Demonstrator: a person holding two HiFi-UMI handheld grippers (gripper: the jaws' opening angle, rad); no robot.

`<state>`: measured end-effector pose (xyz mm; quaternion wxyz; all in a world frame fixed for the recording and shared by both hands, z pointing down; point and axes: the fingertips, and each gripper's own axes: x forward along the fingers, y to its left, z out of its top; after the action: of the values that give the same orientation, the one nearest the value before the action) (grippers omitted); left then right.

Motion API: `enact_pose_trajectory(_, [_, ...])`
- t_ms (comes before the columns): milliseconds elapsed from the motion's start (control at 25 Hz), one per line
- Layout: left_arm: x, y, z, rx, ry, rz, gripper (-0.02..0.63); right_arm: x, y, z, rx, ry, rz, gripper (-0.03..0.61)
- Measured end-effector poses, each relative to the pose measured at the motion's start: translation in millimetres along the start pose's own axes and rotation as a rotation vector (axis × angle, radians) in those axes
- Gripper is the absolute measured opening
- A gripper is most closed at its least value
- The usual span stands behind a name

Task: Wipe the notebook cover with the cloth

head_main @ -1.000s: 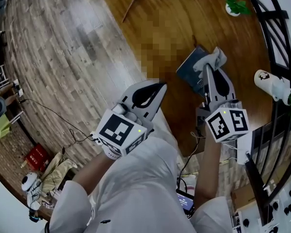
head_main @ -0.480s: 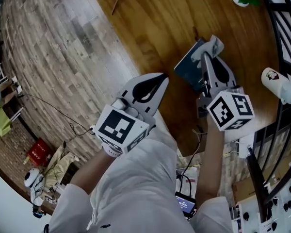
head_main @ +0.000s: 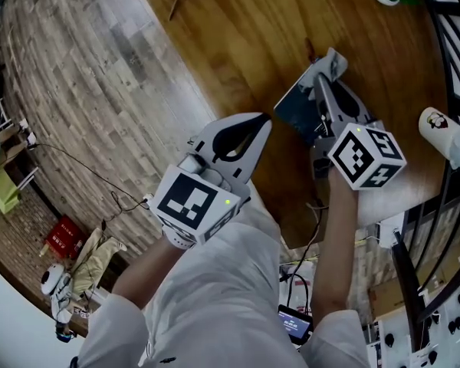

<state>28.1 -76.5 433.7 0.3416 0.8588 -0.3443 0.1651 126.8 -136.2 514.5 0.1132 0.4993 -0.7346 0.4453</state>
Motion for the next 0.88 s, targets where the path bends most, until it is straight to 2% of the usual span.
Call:
enact_pose_trajectory(240, [1.7, 0.1, -7.6, 0.002, 0.010, 0.001, 0.020, 12.3, -2.6, -3.9, -0.044, 0.049, -0.031, 0.040])
enact_pose_trajectory(480, [3.1, -1.4, -9.0, -0.006, 0.007, 0.001, 0.020, 13.9, -12.1, -6.1, -0.096, 0.109, -0.099, 0.041])
enact_pose_trajectory(880, [4.1, -11.6, -13.2, 0.022, 0.020, -0.035, 0.020, -11.4, -35.5, -15.1, -0.061, 0.133, -0.144, 0.041])
